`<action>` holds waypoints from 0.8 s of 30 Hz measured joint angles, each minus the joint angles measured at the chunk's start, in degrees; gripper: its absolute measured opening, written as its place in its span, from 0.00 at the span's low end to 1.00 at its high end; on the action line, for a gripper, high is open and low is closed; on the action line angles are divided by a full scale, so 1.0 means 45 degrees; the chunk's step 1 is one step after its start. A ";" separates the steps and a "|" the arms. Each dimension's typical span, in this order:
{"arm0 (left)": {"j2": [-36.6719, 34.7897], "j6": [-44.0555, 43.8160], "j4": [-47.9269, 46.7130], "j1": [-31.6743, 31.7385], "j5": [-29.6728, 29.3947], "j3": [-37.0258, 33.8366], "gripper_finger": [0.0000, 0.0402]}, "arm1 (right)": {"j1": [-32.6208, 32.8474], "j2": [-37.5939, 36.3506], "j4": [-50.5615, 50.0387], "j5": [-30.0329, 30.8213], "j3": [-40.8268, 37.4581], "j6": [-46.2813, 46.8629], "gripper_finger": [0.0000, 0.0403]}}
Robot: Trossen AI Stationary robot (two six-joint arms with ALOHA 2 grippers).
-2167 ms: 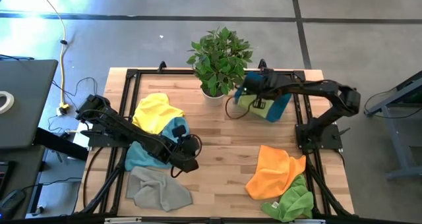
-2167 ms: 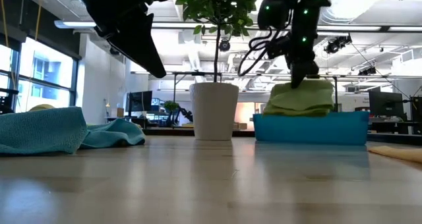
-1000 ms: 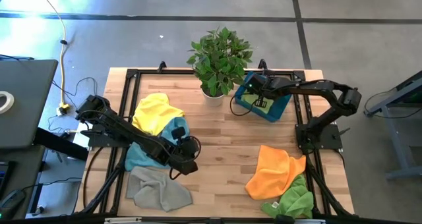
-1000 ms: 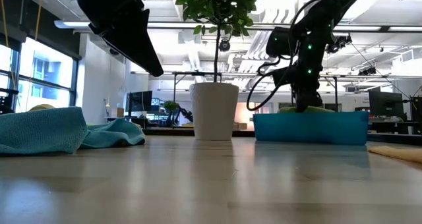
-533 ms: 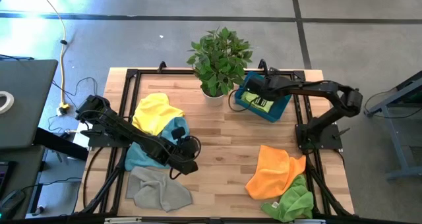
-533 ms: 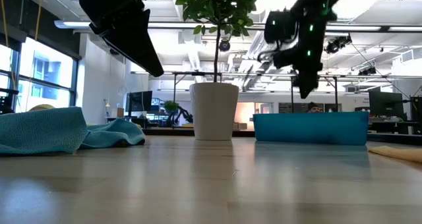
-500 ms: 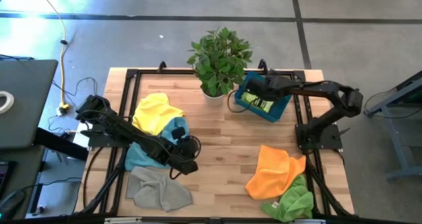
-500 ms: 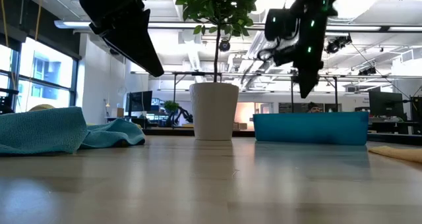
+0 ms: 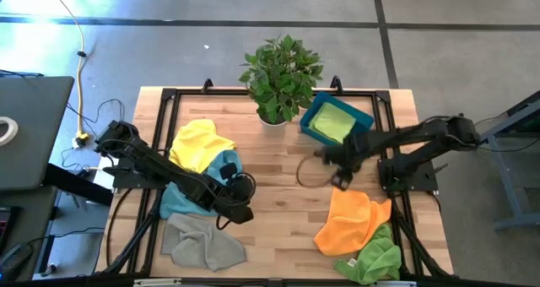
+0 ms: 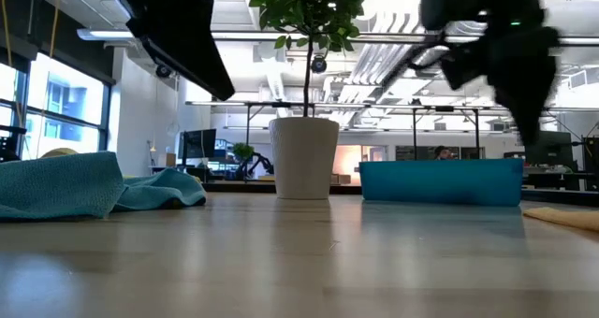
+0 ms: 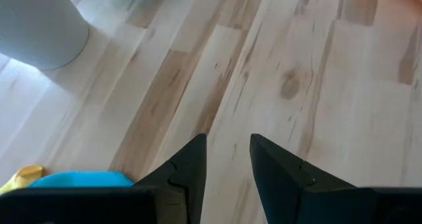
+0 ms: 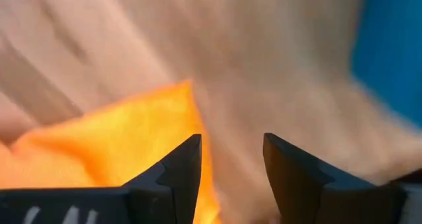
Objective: Fold microfiber towels
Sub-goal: Fold the orange towel
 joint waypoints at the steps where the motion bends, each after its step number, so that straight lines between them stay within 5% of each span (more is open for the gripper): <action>1: -0.0048 0.0000 0.0031 -0.0002 0.0019 0.0002 0.27 | 0.0489 0.0000 0.0255 -0.0266 -0.0247 0.0507 0.38; 13: -0.0037 0.0029 0.0621 -0.0011 0.0235 0.0005 0.27 | 0.5068 0.0005 0.4712 -0.0858 -0.2536 0.3535 0.38; 24: -0.0037 0.0029 0.1217 -0.0096 0.0626 0.0005 0.27 | 0.5885 0.0115 0.9303 0.1872 -0.4221 0.3588 0.38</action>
